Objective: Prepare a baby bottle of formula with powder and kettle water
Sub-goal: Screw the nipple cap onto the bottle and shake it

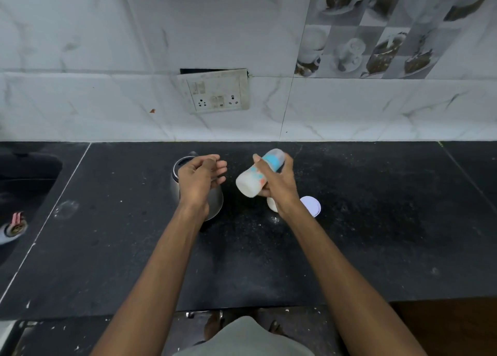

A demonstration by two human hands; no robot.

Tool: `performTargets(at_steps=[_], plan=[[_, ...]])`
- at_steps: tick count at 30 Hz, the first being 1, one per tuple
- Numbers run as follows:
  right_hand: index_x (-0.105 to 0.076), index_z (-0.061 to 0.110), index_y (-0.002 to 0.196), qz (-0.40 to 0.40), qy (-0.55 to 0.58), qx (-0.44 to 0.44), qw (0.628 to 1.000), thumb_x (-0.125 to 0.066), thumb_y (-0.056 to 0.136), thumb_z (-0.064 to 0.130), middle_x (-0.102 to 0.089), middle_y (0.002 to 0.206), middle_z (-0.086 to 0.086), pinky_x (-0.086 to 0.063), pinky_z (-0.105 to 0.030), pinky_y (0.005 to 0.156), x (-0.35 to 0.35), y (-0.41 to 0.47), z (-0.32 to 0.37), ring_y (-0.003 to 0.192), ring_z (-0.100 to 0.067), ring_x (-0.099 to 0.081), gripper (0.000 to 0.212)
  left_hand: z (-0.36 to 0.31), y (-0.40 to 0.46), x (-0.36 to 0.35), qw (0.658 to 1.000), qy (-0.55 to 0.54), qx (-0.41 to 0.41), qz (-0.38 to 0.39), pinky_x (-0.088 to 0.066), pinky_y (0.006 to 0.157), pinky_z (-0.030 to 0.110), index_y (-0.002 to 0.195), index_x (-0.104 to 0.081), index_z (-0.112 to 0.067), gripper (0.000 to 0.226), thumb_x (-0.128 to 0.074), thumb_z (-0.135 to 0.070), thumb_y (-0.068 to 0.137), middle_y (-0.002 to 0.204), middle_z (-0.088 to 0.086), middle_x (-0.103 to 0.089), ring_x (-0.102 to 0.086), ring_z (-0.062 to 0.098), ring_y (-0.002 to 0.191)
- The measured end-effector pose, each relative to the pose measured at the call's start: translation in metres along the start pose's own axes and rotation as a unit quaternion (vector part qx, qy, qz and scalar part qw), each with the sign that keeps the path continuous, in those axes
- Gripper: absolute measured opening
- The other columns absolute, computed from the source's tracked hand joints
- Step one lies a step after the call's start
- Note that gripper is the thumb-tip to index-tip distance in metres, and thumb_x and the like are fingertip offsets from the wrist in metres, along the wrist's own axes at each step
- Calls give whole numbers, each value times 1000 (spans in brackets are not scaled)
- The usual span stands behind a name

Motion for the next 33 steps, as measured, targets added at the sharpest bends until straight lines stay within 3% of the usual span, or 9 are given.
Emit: performTargets(at_steps=[4,9,13,14,18,22,26,30,33], plan=[[-54,39,133,152,-116,-21,981,-86,83,42,-73,119,-16,-61,-54,80,-4,-2,-7,104,-33,-76,60,1,0,-2,1000,-5,6,5,-63,83,36,109,-72,-3,17,-56,-6,105,96,11,-78,-76,25,93],[-42,26,142,39,59,-28,997,-81,90,36,-66,125,-15,-61,-60,88,-1,2,-4,107,-34,-75,66,0,0,-1,1000,-4,2,4,-62,82,35,109,-72,-3,17,-56,-6,105,94,10,-78,-75,23,91],[-44,36,143,212,-97,-43,971,-84,87,32,-72,121,-15,-58,-58,89,-3,-4,-11,110,-38,-73,69,0,-2,-2,1000,-10,7,8,-62,82,35,110,-72,-2,17,-56,-5,105,95,11,-77,-75,24,93],[-44,39,142,222,-104,-42,969,-86,84,35,-71,123,-18,-59,-58,89,-5,-5,-14,111,-38,-72,72,1,-2,-3,1000,-10,7,9,-62,82,35,109,-72,-3,16,-56,-5,105,96,11,-77,-75,25,93],[-35,34,141,31,43,-22,998,-82,89,35,-63,129,-15,-63,-55,87,-5,0,-15,112,-31,-73,70,-2,-4,-6,1000,-2,-1,14,-62,83,37,107,-72,-4,17,-55,-5,105,99,13,-78,-76,22,91],[-36,38,139,101,21,-31,994,-84,87,31,-62,133,-18,-60,-61,91,-5,0,-18,113,-32,-73,71,-1,-3,-2,1000,-3,2,6,-62,84,37,109,-72,-2,17,-56,-6,105,98,13,-78,-76,24,93],[-37,26,143,42,125,-7,991,-78,93,28,-66,124,-14,-63,-53,81,7,1,-3,101,-29,-76,65,2,-5,1,1000,-10,9,2,-62,82,36,111,-71,-1,17,-56,-6,105,97,13,-77,-75,24,91],[-38,23,147,170,35,-33,984,-74,95,19,-68,125,-23,-65,-47,72,5,-6,9,105,-38,-73,63,8,-7,5,1000,-3,14,1,-61,82,37,106,-73,-3,16,-58,-7,104,98,15,-78,-75,27,94],[-36,19,147,92,87,-17,992,-72,98,23,-66,119,-13,-65,-43,69,9,-3,17,95,-28,-77,61,12,-7,5,1000,-2,19,-1,-62,82,37,108,-74,-2,16,-59,-7,104,99,17,-78,-76,26,92]])
Point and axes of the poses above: each hand's wrist, its own y-axis towards the middle knuckle, its own x-axis out of the back of the hand, z = x × y, the point moved 4 cm from there along y, towards the middle knuckle
